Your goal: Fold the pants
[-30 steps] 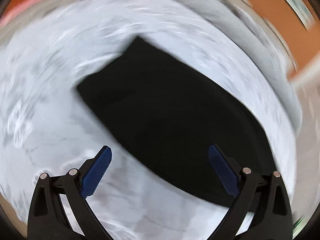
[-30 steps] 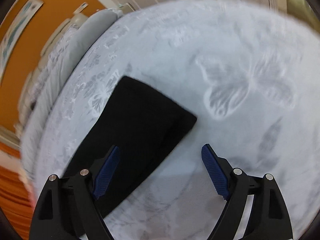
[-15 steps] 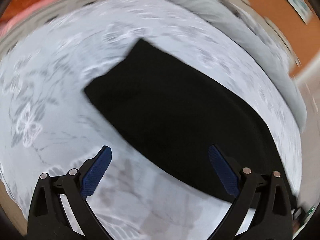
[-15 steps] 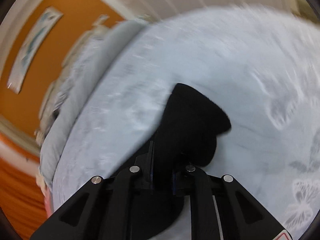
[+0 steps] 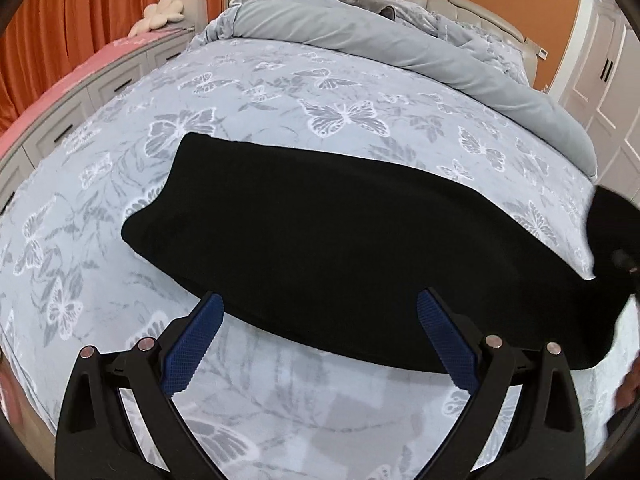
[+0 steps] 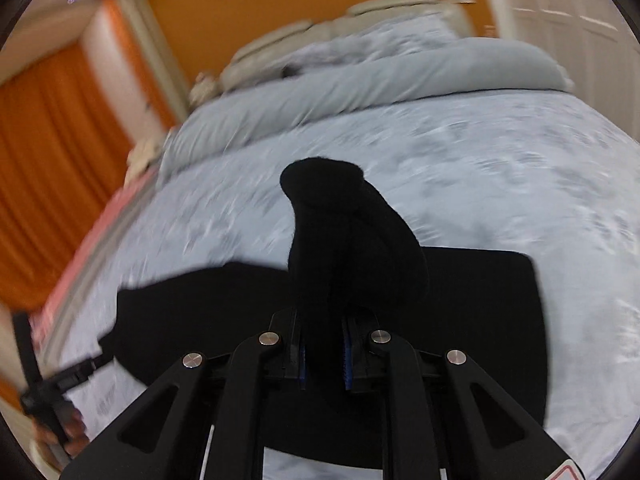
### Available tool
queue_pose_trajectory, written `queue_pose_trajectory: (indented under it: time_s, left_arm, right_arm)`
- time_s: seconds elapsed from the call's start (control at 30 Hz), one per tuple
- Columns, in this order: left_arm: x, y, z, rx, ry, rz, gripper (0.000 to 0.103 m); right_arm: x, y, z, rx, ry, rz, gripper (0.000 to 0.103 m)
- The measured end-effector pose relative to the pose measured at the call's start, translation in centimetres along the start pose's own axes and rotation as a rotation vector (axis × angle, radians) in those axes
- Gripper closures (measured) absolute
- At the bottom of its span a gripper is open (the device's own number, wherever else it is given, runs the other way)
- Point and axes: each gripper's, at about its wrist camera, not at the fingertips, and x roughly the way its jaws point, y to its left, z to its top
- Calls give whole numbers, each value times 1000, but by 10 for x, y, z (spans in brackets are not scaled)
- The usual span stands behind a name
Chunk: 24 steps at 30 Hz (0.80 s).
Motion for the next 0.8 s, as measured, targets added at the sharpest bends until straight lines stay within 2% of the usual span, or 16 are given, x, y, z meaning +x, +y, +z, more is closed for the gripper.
queue_pose_trajectory:
  time_s: [0.17, 0.27, 0.3, 0.37, 0.43, 0.5, 0.53, 0.57, 0.6, 0.63, 0.67, 0.7, 0.77, 0.8]
  left_arm:
    - [-2, 13, 4, -25, -3, 9, 7]
    - [0, 21, 6, -32, 0, 15, 7]
    - [1, 25, 6, -35, 2, 24, 7]
    - [3, 30, 7, -41, 7, 30, 7]
    - [4, 38, 8, -55, 17, 23, 7]
    - [4, 44, 10, -64, 16, 26, 7]
    - [2, 48, 10, -72, 11, 30, 7]
    - [2, 50, 11, -79, 9, 32, 7]
    - [1, 53, 11, -86, 10, 33, 7]
    - [1, 55, 11, -92, 11, 30, 7]
    - [1, 57, 12, -100, 12, 28, 7]
    - [2, 59, 12, -111, 15, 24, 7]
    - [3, 61, 13, -134, 27, 7, 7]
    - [5, 61, 13, -146, 35, -2, 7]
  right_arm:
    - [43, 59, -26, -160, 95, -12, 90]
    - [74, 80, -44, -249, 167, -46, 85]
    - [86, 84, -54, -289, 210, -64, 82]
    - [95, 92, -68, -340, 242, -75, 68]
    - [89, 102, -72, -399, 228, -76, 52]
    - [64, 108, -64, -412, 187, -42, 52]
    - [48, 106, -58, -401, 153, -28, 48]
    - [24, 99, -46, -369, 93, -6, 42]
    - [8, 91, -38, -341, 51, -1, 20]
    - [-6, 79, -30, -307, 7, -10, 13]
    - [-23, 57, -21, -262, -37, -48, 13]
    - [-29, 41, -16, -233, -40, -89, 13]
    - [-33, -7, -10, -120, -2, -180, 13]
    - [-32, -43, -12, -11, 46, -209, 13]
